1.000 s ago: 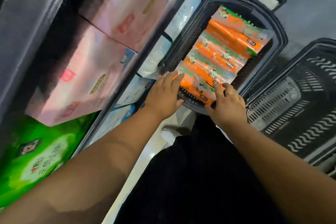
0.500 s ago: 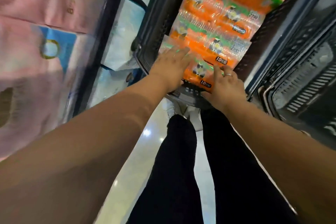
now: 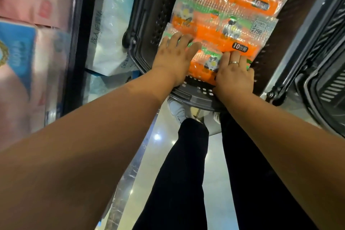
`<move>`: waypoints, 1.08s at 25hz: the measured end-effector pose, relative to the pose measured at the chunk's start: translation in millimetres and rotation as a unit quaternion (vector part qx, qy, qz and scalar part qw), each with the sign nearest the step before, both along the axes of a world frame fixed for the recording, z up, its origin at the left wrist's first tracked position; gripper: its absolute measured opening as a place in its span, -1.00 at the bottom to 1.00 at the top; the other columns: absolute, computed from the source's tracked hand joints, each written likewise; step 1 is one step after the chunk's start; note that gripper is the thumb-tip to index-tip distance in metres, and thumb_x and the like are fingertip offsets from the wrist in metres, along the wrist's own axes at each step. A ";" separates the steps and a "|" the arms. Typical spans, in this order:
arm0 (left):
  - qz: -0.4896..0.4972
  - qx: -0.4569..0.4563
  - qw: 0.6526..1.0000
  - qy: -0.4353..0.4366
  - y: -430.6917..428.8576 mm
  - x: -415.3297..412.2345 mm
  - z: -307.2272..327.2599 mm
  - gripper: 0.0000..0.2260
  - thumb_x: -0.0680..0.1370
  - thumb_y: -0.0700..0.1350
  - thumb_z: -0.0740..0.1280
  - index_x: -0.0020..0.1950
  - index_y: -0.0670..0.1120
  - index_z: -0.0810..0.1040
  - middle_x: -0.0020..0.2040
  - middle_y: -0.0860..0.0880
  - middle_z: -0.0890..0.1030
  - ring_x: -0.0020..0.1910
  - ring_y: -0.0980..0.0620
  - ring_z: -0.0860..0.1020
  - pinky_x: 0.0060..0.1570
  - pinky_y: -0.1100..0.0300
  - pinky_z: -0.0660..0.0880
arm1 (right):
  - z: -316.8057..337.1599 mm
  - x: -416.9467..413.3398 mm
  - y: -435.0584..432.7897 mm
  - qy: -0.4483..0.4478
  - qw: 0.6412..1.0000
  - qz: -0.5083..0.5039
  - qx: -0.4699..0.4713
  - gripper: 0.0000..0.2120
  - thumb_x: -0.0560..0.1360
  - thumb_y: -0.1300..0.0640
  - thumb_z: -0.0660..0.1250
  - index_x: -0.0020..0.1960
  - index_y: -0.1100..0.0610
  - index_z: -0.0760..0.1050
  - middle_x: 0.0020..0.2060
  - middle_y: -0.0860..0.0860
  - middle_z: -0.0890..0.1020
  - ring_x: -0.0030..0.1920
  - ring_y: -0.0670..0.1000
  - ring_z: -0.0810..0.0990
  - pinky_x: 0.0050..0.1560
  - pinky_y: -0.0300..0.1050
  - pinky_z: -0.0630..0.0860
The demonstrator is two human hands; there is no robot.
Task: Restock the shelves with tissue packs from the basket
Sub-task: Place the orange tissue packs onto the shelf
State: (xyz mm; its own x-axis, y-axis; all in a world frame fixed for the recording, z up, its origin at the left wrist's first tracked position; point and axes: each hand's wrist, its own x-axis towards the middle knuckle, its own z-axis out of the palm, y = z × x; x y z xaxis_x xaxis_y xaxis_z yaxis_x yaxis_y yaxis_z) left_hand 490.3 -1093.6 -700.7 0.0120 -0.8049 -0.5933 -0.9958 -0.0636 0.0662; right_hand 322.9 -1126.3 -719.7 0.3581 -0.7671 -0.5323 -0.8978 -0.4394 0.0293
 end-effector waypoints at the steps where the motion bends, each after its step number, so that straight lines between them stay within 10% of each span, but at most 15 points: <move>1: 0.000 -0.003 1.000 -0.004 -0.5 0.0 -2.9 -0.22 0.38 -0.17 0.45 0.48 0.06 0.10 0.51 -0.09 0.11 0.51 -0.17 0.04 0.47 -0.13 0.05 | -4.5 1.2 1.3 -0.005 1.000 -0.006 -0.007 -0.51 0.52 0.23 0.23 0.40 0.28 0.18 0.28 0.25 0.34 0.26 0.27 0.36 0.07 0.23 0.46; 14: 0.012 0.025 0.998 -0.058 1.7 10.2 11.1 -0.18 0.46 0.00 0.42 0.55 -0.01 -0.04 0.55 -0.16 0.03 0.54 -0.20 -0.02 0.50 -0.13 -0.17 | 27.7 -15.5 -18.9 -0.027 0.996 0.002 0.090 -0.20 0.28 0.05 0.57 0.34 0.19 0.20 0.30 0.19 0.27 0.29 0.24 0.26 0.04 0.13 0.46; 27: 0.022 -0.030 0.995 0.091 10.5 24.3 127.4 -0.10 0.34 0.13 0.50 0.55 -0.01 0.10 0.45 -0.16 0.20 0.47 -0.19 0.09 0.35 -0.13 0.32 | 149.6 -47.2 -35.4 -0.129 0.984 -0.001 0.121 -0.13 0.27 0.09 0.56 0.45 0.21 0.20 0.28 0.20 0.33 0.24 0.25 0.28 0.15 0.13 0.38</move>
